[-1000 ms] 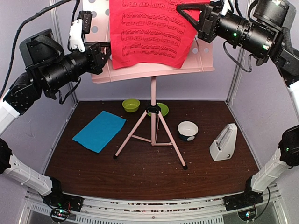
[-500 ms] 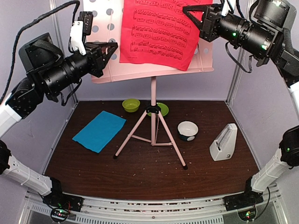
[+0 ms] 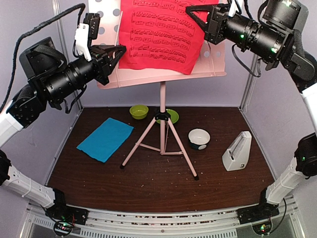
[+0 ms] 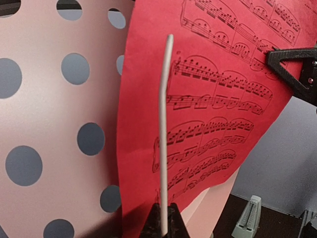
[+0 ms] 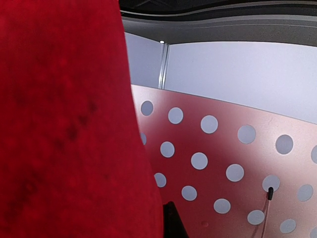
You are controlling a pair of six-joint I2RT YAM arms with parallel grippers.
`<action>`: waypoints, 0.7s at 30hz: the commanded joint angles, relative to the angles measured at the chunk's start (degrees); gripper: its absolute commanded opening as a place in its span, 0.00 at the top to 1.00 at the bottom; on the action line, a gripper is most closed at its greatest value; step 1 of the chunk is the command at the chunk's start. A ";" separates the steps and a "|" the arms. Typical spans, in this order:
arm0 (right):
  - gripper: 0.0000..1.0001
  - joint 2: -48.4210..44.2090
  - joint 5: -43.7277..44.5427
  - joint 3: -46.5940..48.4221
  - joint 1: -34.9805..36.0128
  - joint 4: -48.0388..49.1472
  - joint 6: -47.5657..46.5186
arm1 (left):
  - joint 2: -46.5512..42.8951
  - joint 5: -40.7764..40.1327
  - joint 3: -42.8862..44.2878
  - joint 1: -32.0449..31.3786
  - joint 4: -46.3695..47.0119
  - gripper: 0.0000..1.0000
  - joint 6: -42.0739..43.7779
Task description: Set up the instrument practice props
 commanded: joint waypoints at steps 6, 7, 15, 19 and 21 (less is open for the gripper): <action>0.99 2.12 -5.18 -0.26 0.10 4.49 1.44 | 0.15 2.26 1.33 -0.20 0.69 1.00 2.94; 0.99 2.31 -5.38 -0.28 0.25 4.60 1.46 | 0.29 2.31 1.42 -0.20 0.32 1.00 2.96; 0.99 3.83 -7.17 -0.50 1.03 4.36 -0.09 | 0.86 2.40 1.84 -0.20 -0.04 1.00 3.14; 0.97 3.98 -6.79 -1.43 1.17 4.02 -0.80 | 1.04 2.32 2.08 -0.20 -0.56 1.00 3.92; 0.96 3.92 -7.10 -2.11 1.19 4.17 -0.91 | 0.83 2.27 1.88 -0.20 -0.92 1.00 3.94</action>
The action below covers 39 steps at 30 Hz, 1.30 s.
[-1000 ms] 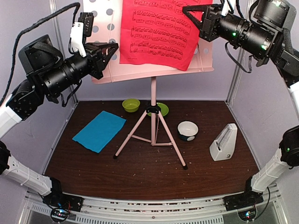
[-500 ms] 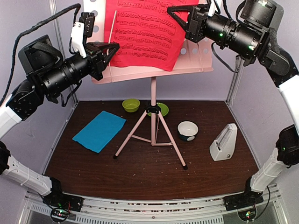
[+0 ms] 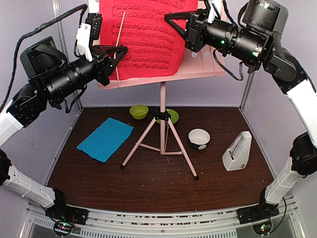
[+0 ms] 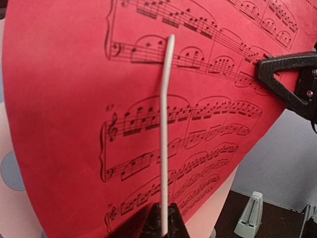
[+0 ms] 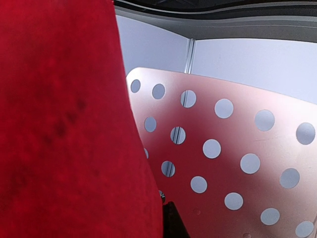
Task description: Set up the instrument practice props
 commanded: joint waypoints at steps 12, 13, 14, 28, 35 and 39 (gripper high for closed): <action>0.96 0.57 -2.42 -3.23 0.36 4.36 -0.40 | 0.73 1.24 0.55 -0.20 0.79 1.00 2.24; 0.97 0.67 -2.82 -3.06 0.34 4.42 -0.36 | 0.73 1.33 0.45 -0.19 0.89 1.00 2.22; 0.97 0.91 -3.14 -2.91 0.35 4.47 -0.24 | 0.73 1.33 0.41 -0.24 1.01 1.00 2.14; 0.85 3.31 -4.72 0.02 0.93 3.21 0.21 | -0.06 0.92 -0.39 -0.20 1.46 1.00 2.12; 0.85 4.20 -4.91 0.69 1.12 3.97 0.72 | 0.33 0.29 0.01 -0.20 1.30 1.00 1.88; 0.84 4.54 -4.78 0.81 1.22 4.46 1.02 | 0.72 0.24 0.29 -0.20 1.09 1.00 1.60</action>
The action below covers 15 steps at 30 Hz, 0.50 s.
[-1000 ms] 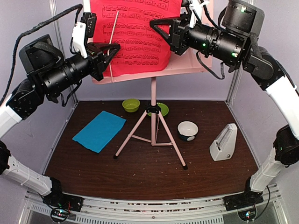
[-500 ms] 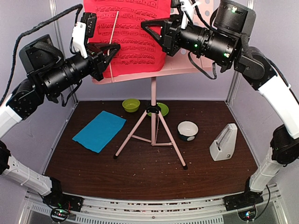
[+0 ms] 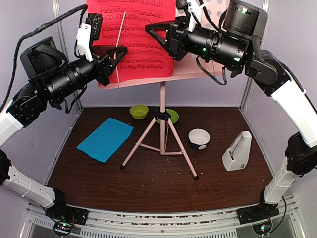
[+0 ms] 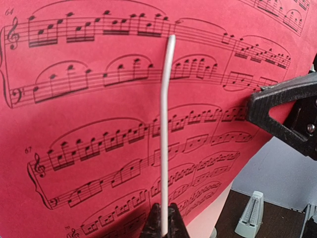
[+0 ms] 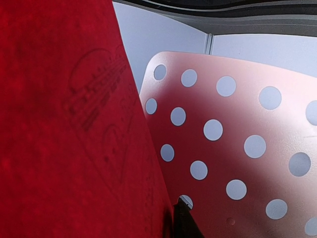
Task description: Set up the instrument practice props
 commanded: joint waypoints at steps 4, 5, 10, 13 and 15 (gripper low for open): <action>0.84 1.66 -1.12 2.51 0.53 1.39 0.85 | 0.89 0.38 0.38 -0.20 1.03 1.00 1.28; 0.84 1.83 -1.21 2.59 0.53 1.44 0.85 | 0.84 0.37 0.26 -0.20 1.03 1.00 1.28; 0.82 2.45 -1.43 3.48 0.64 1.50 0.78 | 1.04 -0.12 0.40 -0.20 1.03 1.00 1.35; 0.66 2.05 -0.81 2.92 0.62 1.39 0.56 | 1.06 -0.75 0.44 -0.20 0.95 0.98 1.28; 0.55 1.55 -0.12 2.43 0.62 1.47 0.28 | 1.11 -1.13 0.53 -0.15 1.02 0.87 1.28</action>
